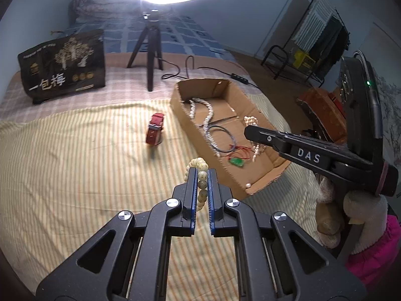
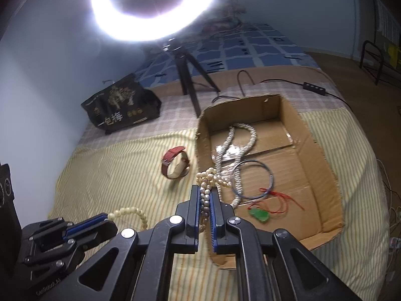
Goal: Organize jewelry
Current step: 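Carry the bracelet with the left tool while the right carries the pearl strand to the box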
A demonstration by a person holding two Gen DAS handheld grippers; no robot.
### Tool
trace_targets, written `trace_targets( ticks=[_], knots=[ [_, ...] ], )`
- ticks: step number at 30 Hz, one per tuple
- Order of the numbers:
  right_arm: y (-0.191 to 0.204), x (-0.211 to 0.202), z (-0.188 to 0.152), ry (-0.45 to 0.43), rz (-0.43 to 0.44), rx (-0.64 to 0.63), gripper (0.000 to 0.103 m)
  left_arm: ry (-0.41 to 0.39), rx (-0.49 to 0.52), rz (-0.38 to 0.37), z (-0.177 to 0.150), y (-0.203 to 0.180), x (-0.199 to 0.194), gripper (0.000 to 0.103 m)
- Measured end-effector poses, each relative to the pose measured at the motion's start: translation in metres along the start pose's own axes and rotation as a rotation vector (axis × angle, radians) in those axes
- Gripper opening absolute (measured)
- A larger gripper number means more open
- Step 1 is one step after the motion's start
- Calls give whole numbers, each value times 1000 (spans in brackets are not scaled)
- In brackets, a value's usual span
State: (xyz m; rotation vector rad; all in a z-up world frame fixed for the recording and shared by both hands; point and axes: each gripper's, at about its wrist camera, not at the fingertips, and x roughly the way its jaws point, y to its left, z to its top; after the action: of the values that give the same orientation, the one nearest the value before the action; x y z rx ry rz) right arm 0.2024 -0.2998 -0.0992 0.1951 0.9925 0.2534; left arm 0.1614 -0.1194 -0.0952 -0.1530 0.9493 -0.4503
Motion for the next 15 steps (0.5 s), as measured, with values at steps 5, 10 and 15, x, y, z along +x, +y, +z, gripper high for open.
trace_targets(
  ticks=[5,10,15],
  knots=[
    [-15,-6,5,-18,-17,18,4,-6,1,-29,7,-14,6,5],
    [-28,-10,9,-31,-31,38,4,-22,23,-52,12,-30,9,5],
    [-42,-10,14,-40,-37,72,4,-15,46,-63,14,-44,20,5]
  ],
)
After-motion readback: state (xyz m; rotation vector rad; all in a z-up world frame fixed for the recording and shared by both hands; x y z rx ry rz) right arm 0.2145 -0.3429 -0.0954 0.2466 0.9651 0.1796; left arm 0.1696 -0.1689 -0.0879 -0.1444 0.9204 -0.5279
